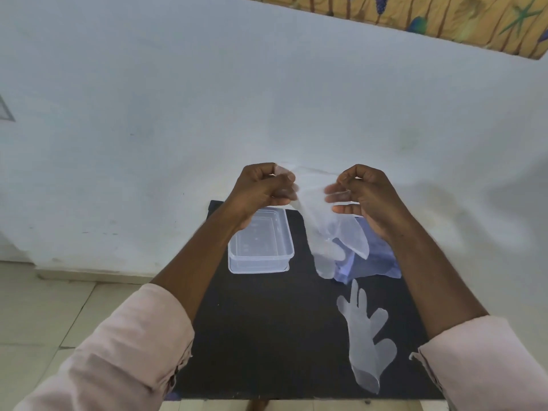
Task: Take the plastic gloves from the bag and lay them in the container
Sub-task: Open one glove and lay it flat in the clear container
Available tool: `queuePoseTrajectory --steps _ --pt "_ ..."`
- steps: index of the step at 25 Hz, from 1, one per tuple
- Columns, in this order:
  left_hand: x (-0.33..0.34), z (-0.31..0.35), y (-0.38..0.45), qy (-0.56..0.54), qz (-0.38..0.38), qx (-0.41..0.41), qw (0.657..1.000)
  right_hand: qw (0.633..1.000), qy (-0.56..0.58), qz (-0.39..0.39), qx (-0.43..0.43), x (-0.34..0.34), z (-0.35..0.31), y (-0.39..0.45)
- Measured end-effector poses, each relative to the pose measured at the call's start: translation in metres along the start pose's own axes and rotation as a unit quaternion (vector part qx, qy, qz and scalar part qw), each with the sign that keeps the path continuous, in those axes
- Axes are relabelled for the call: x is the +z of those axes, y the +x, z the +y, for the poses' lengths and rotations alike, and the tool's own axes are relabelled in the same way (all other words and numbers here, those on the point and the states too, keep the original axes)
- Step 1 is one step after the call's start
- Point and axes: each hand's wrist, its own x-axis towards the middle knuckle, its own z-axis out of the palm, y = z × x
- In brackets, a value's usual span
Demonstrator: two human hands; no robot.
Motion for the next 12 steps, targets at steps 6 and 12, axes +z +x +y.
queuePoseTrajectory --steps 6,12 --pt "-0.025 -0.027 0.055 0.043 0.058 -0.071 0.995 0.999 0.017 -0.021 0.039 0.027 0.032 0.074" --pt "-0.055 -0.075 0.122 0.062 0.144 -0.146 0.977 0.996 -0.010 -0.020 0.083 0.058 0.084 0.164"
